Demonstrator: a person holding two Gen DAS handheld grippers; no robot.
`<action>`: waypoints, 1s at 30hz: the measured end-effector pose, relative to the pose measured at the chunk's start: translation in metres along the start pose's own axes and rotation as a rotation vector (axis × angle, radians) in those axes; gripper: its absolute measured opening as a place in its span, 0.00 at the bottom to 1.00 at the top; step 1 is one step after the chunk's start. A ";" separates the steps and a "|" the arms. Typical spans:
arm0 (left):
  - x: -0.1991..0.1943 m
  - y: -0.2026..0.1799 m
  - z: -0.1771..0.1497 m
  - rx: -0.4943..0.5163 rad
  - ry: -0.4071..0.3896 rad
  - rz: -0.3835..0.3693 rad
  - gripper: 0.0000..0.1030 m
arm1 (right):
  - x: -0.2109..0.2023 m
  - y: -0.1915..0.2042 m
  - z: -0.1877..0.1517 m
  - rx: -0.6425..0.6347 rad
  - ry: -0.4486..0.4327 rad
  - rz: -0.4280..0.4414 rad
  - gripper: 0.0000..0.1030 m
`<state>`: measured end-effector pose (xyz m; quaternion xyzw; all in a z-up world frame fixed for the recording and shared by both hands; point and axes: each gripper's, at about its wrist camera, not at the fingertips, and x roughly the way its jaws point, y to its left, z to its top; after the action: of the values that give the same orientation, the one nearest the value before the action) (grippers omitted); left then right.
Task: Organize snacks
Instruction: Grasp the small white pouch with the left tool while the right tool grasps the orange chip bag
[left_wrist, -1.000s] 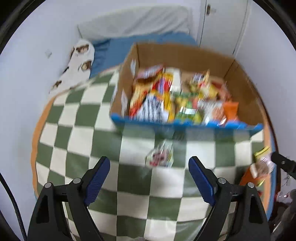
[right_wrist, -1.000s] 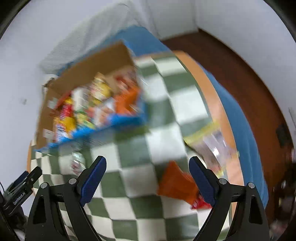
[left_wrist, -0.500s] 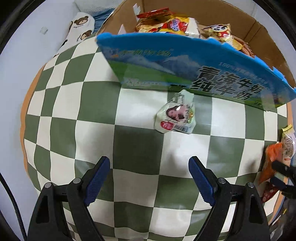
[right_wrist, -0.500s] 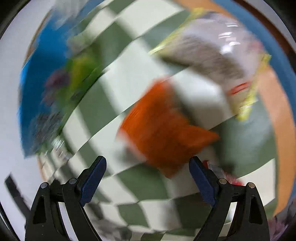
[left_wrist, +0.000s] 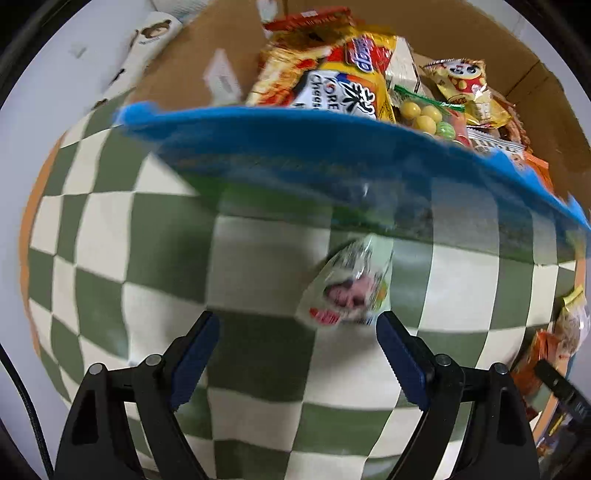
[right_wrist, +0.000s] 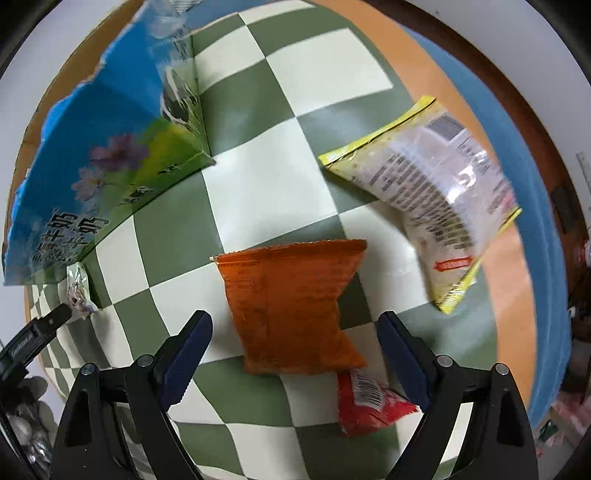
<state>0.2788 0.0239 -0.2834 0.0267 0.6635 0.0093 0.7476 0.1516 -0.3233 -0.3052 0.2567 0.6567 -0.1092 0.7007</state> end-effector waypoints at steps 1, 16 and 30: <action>0.005 -0.003 0.005 0.009 0.006 -0.005 0.84 | 0.003 0.001 0.001 0.001 0.002 0.004 0.90; 0.030 -0.030 -0.007 0.117 0.010 -0.014 0.51 | 0.029 0.021 -0.007 -0.073 0.040 -0.058 0.58; 0.062 -0.027 -0.080 0.108 0.214 -0.138 0.53 | 0.047 0.059 -0.053 -0.207 0.180 0.002 0.67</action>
<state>0.2065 0.0025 -0.3554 0.0200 0.7391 -0.0748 0.6691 0.1405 -0.2382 -0.3386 0.1923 0.7244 -0.0167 0.6618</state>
